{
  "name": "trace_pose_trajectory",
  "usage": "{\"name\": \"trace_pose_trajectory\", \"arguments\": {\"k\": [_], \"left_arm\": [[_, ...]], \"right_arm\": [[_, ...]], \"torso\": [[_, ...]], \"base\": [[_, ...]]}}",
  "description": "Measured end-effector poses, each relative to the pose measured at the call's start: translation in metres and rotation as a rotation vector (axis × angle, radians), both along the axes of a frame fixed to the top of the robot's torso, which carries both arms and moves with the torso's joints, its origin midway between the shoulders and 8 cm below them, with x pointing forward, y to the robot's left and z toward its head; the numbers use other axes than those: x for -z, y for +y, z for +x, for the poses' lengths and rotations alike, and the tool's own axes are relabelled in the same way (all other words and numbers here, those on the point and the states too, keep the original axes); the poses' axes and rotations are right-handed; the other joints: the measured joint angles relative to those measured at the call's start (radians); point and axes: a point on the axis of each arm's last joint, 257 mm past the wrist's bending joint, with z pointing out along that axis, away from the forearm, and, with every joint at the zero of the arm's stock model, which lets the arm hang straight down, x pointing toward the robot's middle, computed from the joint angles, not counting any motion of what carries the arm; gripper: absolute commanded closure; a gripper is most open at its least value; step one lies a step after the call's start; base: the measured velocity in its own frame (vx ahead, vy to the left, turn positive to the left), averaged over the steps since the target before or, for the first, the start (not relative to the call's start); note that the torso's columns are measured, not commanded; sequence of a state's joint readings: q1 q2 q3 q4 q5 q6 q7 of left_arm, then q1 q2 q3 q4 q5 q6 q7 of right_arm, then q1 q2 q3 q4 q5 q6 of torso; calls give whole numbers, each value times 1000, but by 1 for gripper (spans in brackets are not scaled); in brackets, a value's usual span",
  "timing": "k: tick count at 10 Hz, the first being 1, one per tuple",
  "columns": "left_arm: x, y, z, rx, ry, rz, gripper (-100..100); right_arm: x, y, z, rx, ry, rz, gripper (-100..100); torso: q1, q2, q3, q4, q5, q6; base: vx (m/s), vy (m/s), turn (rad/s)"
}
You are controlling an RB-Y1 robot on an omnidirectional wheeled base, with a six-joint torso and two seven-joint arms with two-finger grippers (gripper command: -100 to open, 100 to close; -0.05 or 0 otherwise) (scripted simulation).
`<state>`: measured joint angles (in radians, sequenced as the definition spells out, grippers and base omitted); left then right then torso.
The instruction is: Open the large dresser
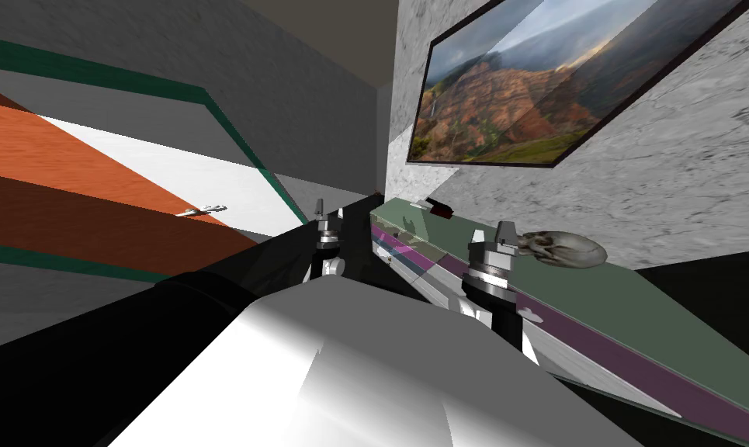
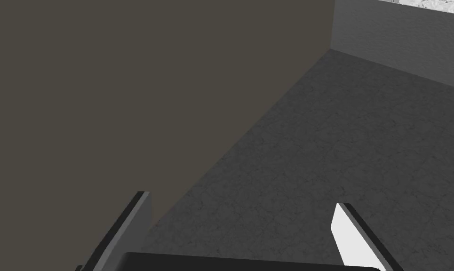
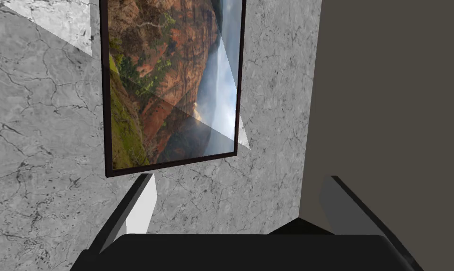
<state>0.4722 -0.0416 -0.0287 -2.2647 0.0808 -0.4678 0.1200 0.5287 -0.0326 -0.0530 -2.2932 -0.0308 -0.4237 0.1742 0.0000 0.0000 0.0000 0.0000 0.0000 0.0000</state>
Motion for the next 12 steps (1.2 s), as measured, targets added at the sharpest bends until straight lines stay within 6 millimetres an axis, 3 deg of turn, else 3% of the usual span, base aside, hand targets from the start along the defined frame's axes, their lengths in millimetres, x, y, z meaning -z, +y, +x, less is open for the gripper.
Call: {"name": "trace_pose_trajectory", "arguments": {"k": [2,9,10,12], "left_arm": [[0,0,0,0,0,0,0],[0,0,0,0,0,0,0],[0,0,0,0,0,0,0],[0,0,0,0,0,0,0]], "right_arm": [[0,0,0,0,0,0,0],[0,0,0,0,0,0,0],[0,0,0,0,0,0,-100],[15,10,9,-15,56,-71,-100]], "torso": [[0,104,-209,105,0,0],[0,618,-1234,617,0,0],[0,691,-1382,691,0,0],[2,733,-1471,734,1,0]], "base": [[0,0,0],[0,0,0],[23,26,-3],[29,49,-5]]}}
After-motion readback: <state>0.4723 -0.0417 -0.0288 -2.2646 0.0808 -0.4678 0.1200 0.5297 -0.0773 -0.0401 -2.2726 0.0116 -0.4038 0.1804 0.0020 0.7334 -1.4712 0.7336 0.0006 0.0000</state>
